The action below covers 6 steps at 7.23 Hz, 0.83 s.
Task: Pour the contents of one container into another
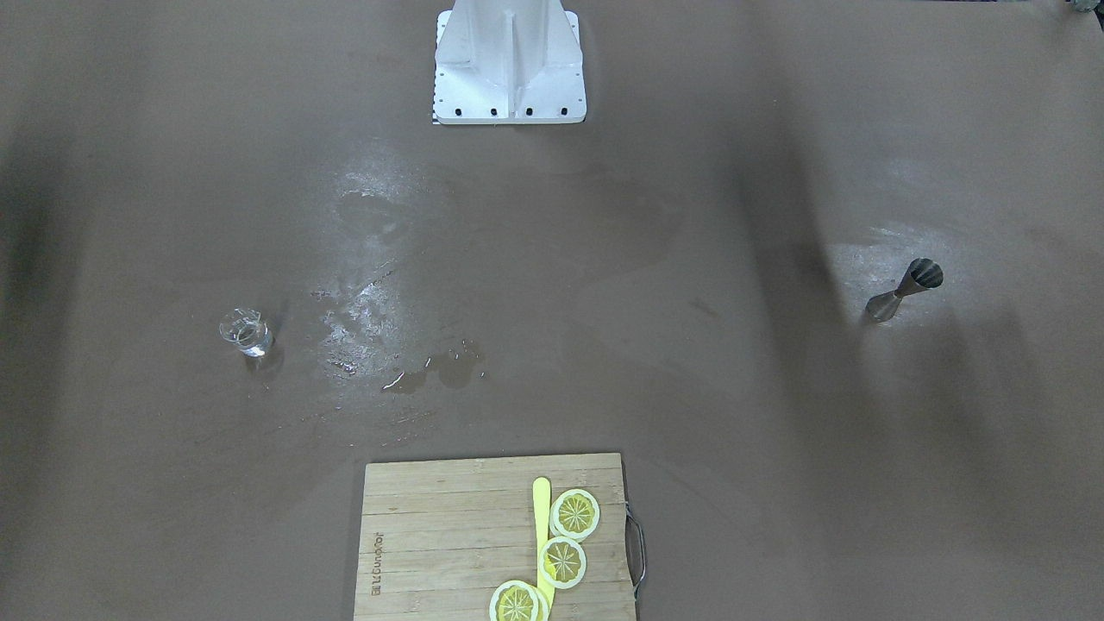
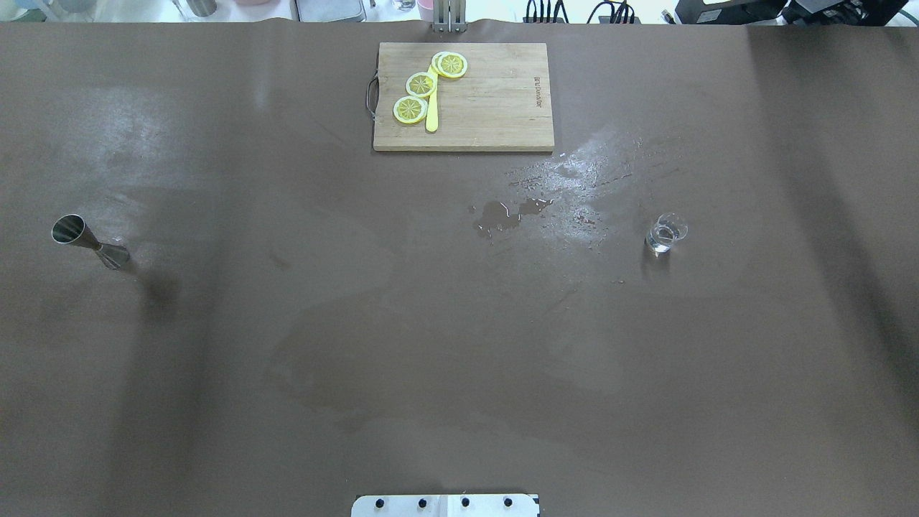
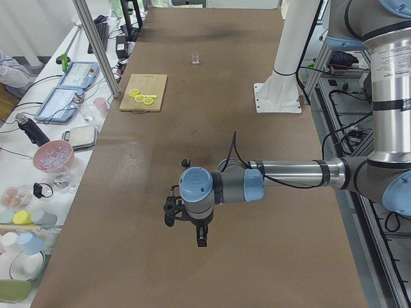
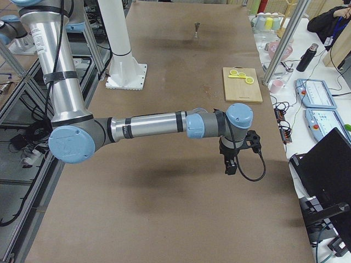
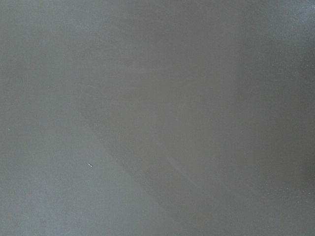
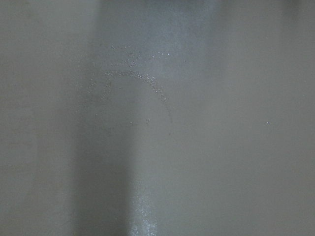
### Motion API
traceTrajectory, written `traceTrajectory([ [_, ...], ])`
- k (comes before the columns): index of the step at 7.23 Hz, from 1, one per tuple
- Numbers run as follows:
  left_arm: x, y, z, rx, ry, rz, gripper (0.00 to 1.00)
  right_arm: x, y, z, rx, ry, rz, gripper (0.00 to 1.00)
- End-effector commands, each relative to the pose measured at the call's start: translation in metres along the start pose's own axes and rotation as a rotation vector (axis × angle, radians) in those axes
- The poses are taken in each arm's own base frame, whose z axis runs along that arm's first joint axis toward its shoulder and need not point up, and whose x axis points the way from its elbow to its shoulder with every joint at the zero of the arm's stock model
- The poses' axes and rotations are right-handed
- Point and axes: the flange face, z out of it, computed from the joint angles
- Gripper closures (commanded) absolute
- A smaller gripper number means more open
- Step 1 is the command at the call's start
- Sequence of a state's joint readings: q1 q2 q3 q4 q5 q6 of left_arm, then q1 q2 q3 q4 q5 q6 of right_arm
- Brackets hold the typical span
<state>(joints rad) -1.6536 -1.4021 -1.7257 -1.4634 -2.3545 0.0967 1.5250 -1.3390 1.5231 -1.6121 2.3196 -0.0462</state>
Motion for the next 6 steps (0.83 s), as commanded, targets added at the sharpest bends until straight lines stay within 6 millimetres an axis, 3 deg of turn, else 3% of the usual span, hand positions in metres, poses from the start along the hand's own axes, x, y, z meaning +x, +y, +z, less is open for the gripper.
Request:
traceTrajectory([
  [1,0.0,-0.001,0.0,0.001,0.0,0.001,0.01,-0.04,-0.02,-0.006,0.019,-0.053,-0.066,0.0],
  [3,0.0,-0.001,0.0,0.001,0.0,0.001,0.01,-0.11,-0.049,-0.012,0.035,-0.09,-0.185,0.0],
  [4,0.0,0.0,0.0,0.0,0.0,0.0,0.01,-0.153,-0.062,-0.01,0.022,-0.237,-0.237,0.0],
  [5,0.0,-0.001,0.0,0.001,0.0,0.001,0.01,-0.174,-0.063,-0.01,0.041,-0.343,-0.296,0.0],
  [6,0.0,0.0,0.0,0.0,0.002,0.0,0.01,-0.175,-0.06,-0.002,0.14,-0.352,-0.427,0.0],
])
